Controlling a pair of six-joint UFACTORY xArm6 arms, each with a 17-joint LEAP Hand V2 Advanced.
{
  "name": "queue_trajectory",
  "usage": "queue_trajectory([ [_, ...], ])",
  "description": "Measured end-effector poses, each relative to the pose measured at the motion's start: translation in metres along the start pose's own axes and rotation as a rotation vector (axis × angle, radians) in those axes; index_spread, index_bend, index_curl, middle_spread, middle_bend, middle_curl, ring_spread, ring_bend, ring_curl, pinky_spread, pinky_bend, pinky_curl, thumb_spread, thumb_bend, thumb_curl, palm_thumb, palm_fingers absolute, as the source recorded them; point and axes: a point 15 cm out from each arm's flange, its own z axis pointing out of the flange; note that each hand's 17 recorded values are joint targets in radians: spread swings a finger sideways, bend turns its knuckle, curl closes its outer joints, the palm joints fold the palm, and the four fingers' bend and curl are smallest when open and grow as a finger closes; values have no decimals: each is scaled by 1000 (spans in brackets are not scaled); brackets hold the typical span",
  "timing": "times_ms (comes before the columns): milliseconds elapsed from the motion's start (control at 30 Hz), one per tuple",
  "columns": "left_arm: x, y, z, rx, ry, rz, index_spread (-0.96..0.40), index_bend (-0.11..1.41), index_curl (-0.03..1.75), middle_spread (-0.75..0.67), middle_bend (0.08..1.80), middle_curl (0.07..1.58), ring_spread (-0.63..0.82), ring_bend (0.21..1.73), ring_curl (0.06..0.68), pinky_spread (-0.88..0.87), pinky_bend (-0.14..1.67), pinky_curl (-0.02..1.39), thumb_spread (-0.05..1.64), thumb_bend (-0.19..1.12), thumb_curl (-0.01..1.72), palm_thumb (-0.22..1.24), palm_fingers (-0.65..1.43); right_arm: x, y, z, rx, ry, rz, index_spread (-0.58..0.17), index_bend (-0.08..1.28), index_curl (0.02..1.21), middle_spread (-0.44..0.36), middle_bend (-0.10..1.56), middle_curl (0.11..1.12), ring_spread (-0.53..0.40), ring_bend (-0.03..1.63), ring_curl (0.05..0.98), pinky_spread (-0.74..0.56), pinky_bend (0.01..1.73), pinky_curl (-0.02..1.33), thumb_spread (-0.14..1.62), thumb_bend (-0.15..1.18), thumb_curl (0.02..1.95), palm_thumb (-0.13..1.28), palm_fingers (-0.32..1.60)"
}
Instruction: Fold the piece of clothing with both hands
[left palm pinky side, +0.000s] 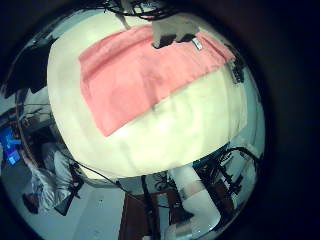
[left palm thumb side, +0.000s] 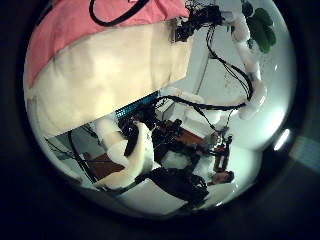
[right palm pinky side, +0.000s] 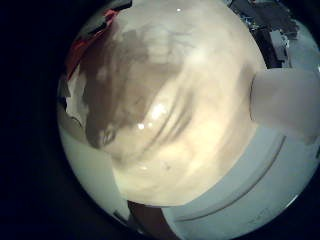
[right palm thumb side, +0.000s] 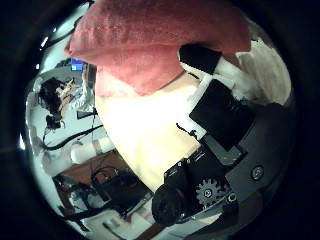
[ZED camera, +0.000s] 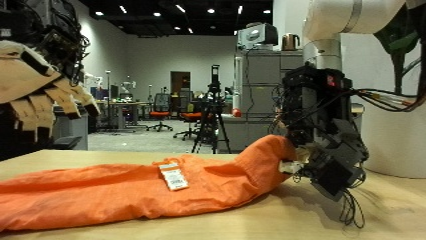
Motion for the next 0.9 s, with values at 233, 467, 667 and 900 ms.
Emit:
queue_trajectory([
  [233,-3,-2,0,5,-4,12,54,157,275,426,162,177,595,331,230,556,227,319,1135,-21,343,376,-72,3,63,-8,8,-15,33,-313,915,805,-150,1172,739,-230,1263,579,-393,1110,600,1152,139,487,1055,1237],
  [467,-7,-3,-2,2,-11,9,54,156,275,426,162,181,592,333,232,551,229,321,1135,-21,342,376,-70,24,132,-9,4,-52,104,-291,982,866,-142,1253,779,-219,1329,627,-348,1209,654,1178,128,533,1090,1158],
  [667,-18,3,-1,-4,-17,-1,55,157,275,426,163,183,589,334,234,551,229,321,1134,-21,342,376,-70,44,183,-26,4,-92,182,-279,999,894,-132,1281,791,-215,1350,649,-319,1238,672,1188,109,568,1107,1132],
  [900,-47,9,-1,8,9,-49,55,157,276,426,167,188,587,337,235,546,224,321,1143,-22,340,380,-64,45,180,-91,72,-28,174,-272,1008,911,-126,1289,794,-213,1350,661,-307,1249,676,1190,80,597,1112,1130],
])
